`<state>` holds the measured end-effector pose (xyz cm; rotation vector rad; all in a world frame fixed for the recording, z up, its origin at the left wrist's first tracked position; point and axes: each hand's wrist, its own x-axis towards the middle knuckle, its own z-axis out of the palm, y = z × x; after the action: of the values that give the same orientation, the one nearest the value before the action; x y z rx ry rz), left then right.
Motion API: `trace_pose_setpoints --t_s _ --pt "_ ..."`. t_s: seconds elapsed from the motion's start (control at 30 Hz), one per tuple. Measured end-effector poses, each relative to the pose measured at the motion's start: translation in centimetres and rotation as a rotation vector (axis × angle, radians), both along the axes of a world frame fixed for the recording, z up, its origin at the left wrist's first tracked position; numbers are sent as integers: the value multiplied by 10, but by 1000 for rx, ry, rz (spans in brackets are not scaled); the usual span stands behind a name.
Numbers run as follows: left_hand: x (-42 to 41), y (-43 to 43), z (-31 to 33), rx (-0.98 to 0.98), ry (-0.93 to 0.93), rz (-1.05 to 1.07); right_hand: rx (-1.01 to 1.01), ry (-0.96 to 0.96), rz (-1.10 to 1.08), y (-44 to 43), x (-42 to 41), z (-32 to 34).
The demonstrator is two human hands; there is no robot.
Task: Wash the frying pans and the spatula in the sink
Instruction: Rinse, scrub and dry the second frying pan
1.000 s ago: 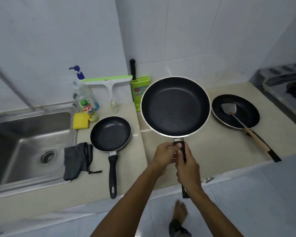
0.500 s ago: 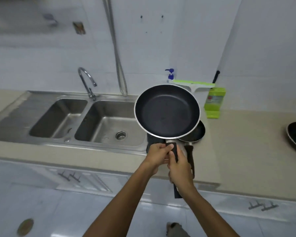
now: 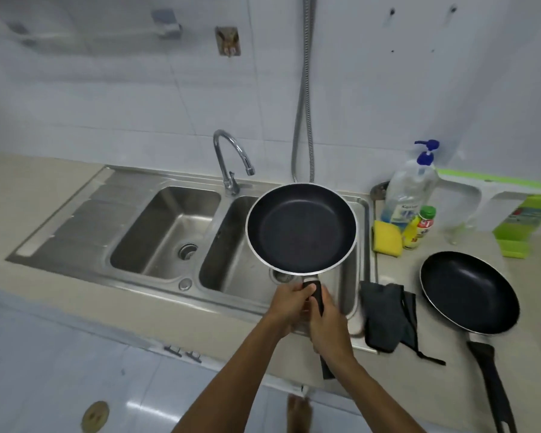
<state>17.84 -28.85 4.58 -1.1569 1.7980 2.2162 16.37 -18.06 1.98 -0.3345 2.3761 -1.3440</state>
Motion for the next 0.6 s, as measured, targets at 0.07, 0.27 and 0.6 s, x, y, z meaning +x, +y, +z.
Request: trace_pose_setpoints --t_s 0.07,0.27,0.6 --pt "-7 -31 -10 11 -28 -10 12 -35 8 -28 -3 -5" --pt "-16 -99 -42 29 -149 -24 103 -97 18 -92 -7 -22" --pt "-18 -167 -67 79 -209 -204 170 -121 -114 -158 8 -50"
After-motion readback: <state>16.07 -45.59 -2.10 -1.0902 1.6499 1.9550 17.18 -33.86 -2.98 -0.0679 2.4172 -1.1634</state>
